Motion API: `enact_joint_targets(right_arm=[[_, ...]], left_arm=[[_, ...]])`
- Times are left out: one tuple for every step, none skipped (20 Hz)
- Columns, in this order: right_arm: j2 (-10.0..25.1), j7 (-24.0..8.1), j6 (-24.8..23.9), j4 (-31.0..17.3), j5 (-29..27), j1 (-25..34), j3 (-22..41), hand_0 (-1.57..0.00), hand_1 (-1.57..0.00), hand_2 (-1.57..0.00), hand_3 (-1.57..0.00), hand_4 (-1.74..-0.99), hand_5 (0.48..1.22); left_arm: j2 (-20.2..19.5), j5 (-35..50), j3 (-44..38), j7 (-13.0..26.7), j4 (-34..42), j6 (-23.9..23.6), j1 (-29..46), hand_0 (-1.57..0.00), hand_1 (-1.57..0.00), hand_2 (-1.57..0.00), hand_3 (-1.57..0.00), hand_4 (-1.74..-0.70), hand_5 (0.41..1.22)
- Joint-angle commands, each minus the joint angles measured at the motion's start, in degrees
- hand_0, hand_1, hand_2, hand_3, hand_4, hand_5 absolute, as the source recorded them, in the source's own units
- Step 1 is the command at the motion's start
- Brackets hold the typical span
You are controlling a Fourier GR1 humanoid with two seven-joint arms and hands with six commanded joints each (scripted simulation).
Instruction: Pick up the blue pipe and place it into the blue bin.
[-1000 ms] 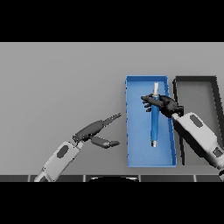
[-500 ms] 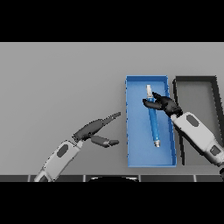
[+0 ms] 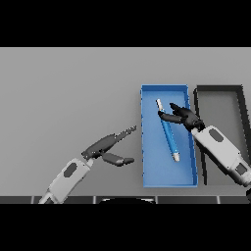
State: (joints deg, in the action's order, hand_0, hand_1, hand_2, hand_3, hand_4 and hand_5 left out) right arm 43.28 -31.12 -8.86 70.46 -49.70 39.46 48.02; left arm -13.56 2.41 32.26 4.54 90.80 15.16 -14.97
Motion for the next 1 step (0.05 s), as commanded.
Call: enact_joint_targets(right_arm=[[-0.5,0.5,0.5,-1.1,0.1,0.1,0.0,-0.01,-0.01,-0.01,-0.01,-1.129,0.677]], left_arm=[[-0.8,0.2,0.0,-0.4,0.8,0.3,0.6,0.0,0.0,0.0,0.0,-0.92,0.468]])
